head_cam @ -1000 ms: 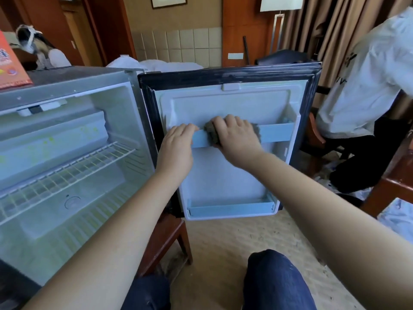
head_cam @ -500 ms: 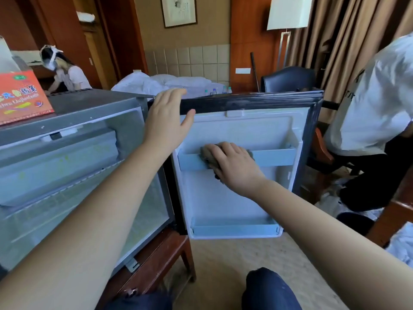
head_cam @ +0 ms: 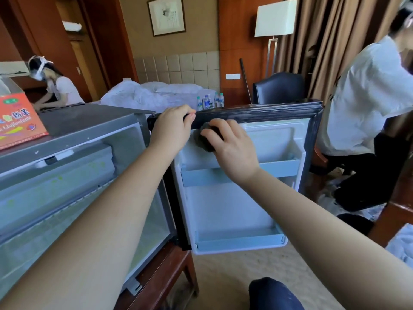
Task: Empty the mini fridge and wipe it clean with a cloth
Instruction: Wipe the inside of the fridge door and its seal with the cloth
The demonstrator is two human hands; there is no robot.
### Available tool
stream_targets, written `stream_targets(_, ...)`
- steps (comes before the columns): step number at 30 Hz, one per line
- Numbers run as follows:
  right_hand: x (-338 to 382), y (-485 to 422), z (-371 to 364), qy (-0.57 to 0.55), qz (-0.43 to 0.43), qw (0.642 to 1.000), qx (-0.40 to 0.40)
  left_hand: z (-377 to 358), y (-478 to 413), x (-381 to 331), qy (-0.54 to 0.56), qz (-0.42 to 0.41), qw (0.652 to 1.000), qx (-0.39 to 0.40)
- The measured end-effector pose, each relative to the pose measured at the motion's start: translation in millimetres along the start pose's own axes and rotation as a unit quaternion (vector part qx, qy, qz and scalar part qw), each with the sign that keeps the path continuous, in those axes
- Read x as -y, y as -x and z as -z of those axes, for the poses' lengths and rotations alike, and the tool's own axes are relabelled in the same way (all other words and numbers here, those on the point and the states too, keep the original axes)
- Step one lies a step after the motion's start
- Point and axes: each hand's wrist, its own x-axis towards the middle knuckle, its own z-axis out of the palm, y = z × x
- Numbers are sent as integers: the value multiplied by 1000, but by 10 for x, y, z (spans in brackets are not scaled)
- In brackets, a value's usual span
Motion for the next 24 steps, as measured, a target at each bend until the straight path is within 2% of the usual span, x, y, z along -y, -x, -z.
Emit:
stream_targets(4, -150, -49, 4, 31, -4, 999, -29, -35, 14, -11, 3, 2, 1000, -14)
stream_targets(7, -291, -22, 114, 55, -12, 998, -3, -61, 20, -25, 2, 1, 1000, -17)
stream_targets(12, -578, 160, 356, 45, -131, 989, 58, -83, 6, -21, -4, 10, 1000, -13)
stream_targets(14, -716, 287, 458, 46, -153, 985, 62, -88, 16, -22, 3, 7, 1000, -20)
stream_targets(17, -780, 351, 533, 34, -136, 990, 21, -86, 38, -27, 9, 5, 1000, -28)
stream_targets(20, -605, 256, 465, -15, -84, 996, -20, -45, 33, -27, 7, 13, 1000, -10)
stream_targets(24, -145, 75, 145, -61, -13, 998, -22, 48, 8, 17, 4, 2, 999, 40)
